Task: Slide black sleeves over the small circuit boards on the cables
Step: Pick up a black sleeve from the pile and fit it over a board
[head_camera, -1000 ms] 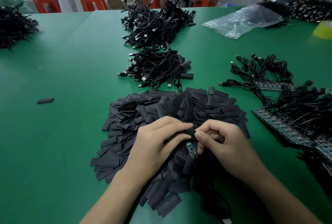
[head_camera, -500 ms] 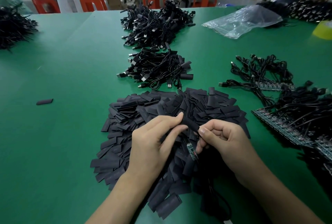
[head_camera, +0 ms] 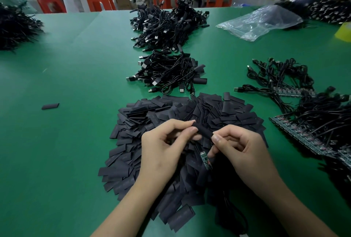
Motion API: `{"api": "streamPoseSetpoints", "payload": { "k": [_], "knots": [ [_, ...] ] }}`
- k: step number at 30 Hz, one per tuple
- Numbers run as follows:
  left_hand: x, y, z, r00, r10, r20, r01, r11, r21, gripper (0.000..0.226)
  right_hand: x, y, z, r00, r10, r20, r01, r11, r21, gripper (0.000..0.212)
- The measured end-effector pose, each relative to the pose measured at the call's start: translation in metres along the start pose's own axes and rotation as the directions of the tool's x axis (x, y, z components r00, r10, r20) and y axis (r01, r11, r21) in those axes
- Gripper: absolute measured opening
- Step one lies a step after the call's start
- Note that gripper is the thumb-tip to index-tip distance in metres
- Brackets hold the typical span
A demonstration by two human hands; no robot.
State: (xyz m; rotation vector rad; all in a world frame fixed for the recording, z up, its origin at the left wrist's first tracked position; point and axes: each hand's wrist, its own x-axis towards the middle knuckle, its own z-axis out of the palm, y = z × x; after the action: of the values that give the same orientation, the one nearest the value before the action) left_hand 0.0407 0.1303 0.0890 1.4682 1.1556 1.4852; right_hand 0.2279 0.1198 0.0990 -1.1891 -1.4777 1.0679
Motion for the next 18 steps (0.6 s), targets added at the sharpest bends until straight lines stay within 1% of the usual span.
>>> {"api": "streamPoseSetpoints", "payload": {
  "k": [1, 2, 3, 5, 8, 10, 13, 18],
  "knots": [
    [0.0003, 0.0012, 0.0001, 0.997, -0.076, 0.01, 0.077, 0.99, -0.116, 0.009, -0.0003, -0.0003, 0.0006, 0.998, -0.059, -0.018, 0.057, 0.995, -0.079, 0.012],
    [0.0009, 0.0021, -0.0002, 0.993, -0.119, 0.011, 0.119, 0.975, -0.187, 0.01, -0.0007, -0.0006, 0.0004, 0.993, -0.115, -0.027, 0.109, 0.982, -0.157, 0.007],
    [0.0016, 0.0029, -0.0007, 0.99, -0.143, 0.011, 0.142, 0.964, -0.224, 0.01, -0.001, -0.0003, -0.0005, 0.986, -0.164, -0.033, 0.153, 0.961, -0.231, 0.007],
    [0.0034, 0.004, -0.0011, 0.986, -0.166, 0.019, 0.165, 0.953, -0.253, 0.01, -0.0013, 0.0018, -0.0028, 0.969, -0.244, -0.041, 0.214, 0.912, -0.35, 0.015],
    [0.0044, 0.0037, -0.0007, 0.985, -0.17, 0.026, 0.171, 0.949, -0.263, 0.011, -0.0008, 0.0051, -0.0029, 0.944, -0.325, -0.055, 0.264, 0.846, -0.463, 0.009],
    [0.0046, 0.0032, -0.0005, 0.988, -0.156, 0.019, 0.156, 0.954, -0.255, 0.014, -0.0007, 0.0074, -0.0014, 0.932, -0.357, -0.064, 0.281, 0.822, -0.494, 0.009],
    [0.0044, 0.0038, 0.0002, 0.988, -0.155, 0.017, 0.154, 0.954, -0.259, 0.013, -0.0012, 0.0076, -0.0001, 0.928, -0.36, -0.098, 0.273, 0.834, -0.478, 0.007],
    [0.0035, 0.0043, 0.0016, 0.986, -0.167, 0.0, 0.161, 0.948, -0.275, 0.012, -0.0016, 0.0053, 0.001, 0.929, -0.337, -0.155, 0.243, 0.869, -0.431, 0.01]
  ]
}}
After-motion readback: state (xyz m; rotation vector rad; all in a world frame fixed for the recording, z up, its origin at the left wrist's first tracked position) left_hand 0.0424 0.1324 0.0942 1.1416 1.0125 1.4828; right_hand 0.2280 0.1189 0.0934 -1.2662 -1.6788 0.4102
